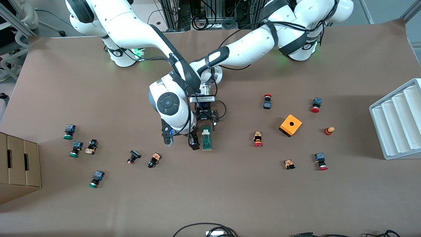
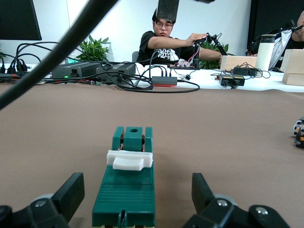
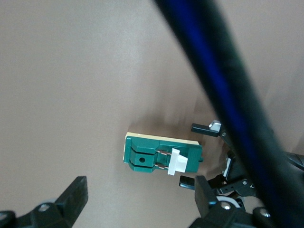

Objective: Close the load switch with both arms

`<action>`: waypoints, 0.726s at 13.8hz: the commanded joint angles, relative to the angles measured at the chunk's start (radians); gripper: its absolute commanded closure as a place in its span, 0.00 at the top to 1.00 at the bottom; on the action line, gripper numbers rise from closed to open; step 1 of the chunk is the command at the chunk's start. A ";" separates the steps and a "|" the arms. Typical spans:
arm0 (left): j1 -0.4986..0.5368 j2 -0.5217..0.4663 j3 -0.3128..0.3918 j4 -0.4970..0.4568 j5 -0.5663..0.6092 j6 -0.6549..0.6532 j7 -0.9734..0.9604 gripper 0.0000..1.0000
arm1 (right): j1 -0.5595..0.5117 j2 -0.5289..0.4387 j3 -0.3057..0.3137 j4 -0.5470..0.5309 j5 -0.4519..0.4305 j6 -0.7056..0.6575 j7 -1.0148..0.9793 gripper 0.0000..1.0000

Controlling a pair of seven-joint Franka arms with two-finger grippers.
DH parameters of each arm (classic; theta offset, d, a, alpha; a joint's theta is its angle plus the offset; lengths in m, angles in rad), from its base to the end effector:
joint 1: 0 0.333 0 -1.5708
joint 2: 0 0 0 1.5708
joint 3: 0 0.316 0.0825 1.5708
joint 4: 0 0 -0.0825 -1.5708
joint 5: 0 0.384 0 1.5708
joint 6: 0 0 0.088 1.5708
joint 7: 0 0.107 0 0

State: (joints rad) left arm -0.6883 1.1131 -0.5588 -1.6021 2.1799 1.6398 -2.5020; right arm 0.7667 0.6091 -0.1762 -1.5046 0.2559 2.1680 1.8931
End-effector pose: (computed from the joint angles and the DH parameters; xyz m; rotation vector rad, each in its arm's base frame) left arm 0.3382 -0.5759 0.0582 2.4336 0.0903 1.9801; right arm 0.5756 0.4231 0.3205 -2.3184 1.9637 0.1355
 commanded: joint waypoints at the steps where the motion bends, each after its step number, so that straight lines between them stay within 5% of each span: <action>1: -0.004 0.027 -0.003 0.027 0.026 -0.017 -0.011 1.00 | 0.026 -0.009 0.000 -0.054 -0.021 0.065 0.012 0.99; 10: -0.002 0.048 0.004 0.041 0.040 -0.017 -0.011 1.00 | 0.069 0.041 0.000 -0.069 -0.029 0.148 0.029 0.95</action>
State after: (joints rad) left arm -0.6883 1.1325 -0.5521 -1.5885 2.1952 1.6385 -2.5020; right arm 0.8273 0.6374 -0.1735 -1.5673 0.2547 2.2810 1.8949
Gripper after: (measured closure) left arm 0.000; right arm 0.044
